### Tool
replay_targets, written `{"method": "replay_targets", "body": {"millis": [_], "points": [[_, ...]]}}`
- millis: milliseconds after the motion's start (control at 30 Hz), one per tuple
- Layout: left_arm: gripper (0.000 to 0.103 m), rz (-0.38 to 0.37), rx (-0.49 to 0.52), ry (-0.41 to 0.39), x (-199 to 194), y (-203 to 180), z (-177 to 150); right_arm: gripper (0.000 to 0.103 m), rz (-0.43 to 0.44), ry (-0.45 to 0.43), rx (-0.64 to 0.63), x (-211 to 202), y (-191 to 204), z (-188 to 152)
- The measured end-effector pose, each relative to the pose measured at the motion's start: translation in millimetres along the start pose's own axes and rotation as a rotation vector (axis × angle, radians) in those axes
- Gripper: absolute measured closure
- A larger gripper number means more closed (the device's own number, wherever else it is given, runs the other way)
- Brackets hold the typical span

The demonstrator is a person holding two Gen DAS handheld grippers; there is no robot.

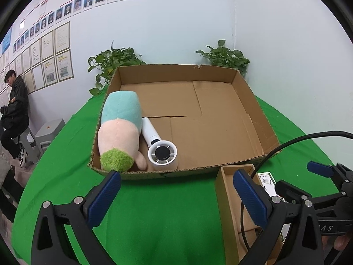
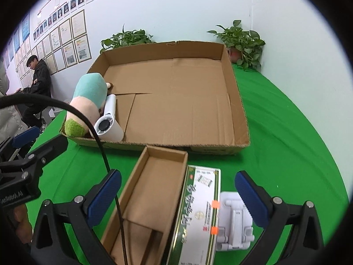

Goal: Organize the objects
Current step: 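Open the right gripper and withdraw both grippers from the box, then move the right gripper to the narrow cardboard tray and grasp its wall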

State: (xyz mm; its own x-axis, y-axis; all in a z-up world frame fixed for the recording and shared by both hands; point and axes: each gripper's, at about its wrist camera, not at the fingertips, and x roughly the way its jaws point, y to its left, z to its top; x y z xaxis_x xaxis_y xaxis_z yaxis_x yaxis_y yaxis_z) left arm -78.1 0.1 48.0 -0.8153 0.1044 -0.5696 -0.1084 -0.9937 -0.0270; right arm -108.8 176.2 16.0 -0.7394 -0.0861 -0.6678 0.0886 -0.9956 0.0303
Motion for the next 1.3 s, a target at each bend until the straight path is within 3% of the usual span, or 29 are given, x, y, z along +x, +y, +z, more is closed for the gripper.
{"method": "replay_targets", "body": {"millis": [133, 200, 267, 300, 400, 433, 467, 533, 567, 600, 633, 667, 733, 767, 800, 867, 1100, 1200, 1300], "points": [[0.003, -0.005, -0.011, -0.006, -5, -3, -12, 0.001, -0.009, -0.005, -0.007, -5, 0, -12], [0.008, -0.009, -0.014, -0.006, -6, -3, -19, 0.001, -0.006, -0.009, -0.008, -6, 0, -18], [0.027, -0.013, -0.016, 0.000, -4, -6, -25, 0.001, -0.004, -0.015, -0.011, -8, 0, -24], [0.031, -0.015, -0.018, 0.007, -4, -6, -28, 0.001, -0.008, -0.023, -0.011, -10, -1, -27], [0.067, -0.048, -0.042, 0.022, -5, -3, -37, 0.001, -0.010, -0.034, 0.005, -13, -4, -36], [0.084, -0.059, -0.050, 0.024, -5, -2, -39, 0.002, -0.004, -0.028, 0.014, -13, -6, -40], [0.089, -0.073, -0.060, 0.027, -6, -1, -41, 0.006, 0.001, -0.024, 0.016, -13, -7, -42], [0.089, -0.092, -0.064, 0.021, -7, -2, -44, 0.026, -0.006, -0.012, 0.016, -14, -8, -48], [0.087, -0.098, -0.055, 0.018, -8, -4, -45, 0.044, -0.013, -0.005, 0.016, -14, -8, -50], [0.084, -0.090, -0.047, 0.017, -9, -6, -47, 0.053, -0.018, 0.003, 0.017, -14, -9, -52], [0.065, -0.075, -0.043, 0.027, -8, -8, -48, 0.053, -0.018, 0.012, 0.016, -14, -9, -53], [0.035, -0.074, -0.043, 0.034, -8, -9, -49, 0.053, -0.013, 0.021, 0.013, -13, -9, -54], [0.009, -0.106, -0.055, 0.026, -9, -8, -54, 0.043, 0.001, 0.039, 0.007, -11, -10, -57], [0.009, -0.124, -0.056, 0.023, -10, -9, -55, 0.019, 0.008, 0.044, 0.007, -11, -10, -59], [0.009, -0.150, -0.047, 0.037, -9, -10, -57, 0.007, 0.015, 0.046, 0.011, -11, -12, -62], [0.009, -0.181, -0.037, 0.076, -5, -11, -61, 0.002, 0.019, 0.058, 0.013, -10, -14, -67], [0.009, -0.353, -0.060, 0.274, 22, -5, -82, 0.001, 0.123, 0.107, -0.014, -12, -22, -96], [0.010, -0.411, -0.072, 0.337, 34, -8, -89, 0.001, 0.217, 0.121, -0.041, -21, -21, -111], [0.012, -0.517, -0.095, 0.394, 48, -16, -94, 0.002, 0.265, 0.138, -0.051, -25, -19, -121]]}}
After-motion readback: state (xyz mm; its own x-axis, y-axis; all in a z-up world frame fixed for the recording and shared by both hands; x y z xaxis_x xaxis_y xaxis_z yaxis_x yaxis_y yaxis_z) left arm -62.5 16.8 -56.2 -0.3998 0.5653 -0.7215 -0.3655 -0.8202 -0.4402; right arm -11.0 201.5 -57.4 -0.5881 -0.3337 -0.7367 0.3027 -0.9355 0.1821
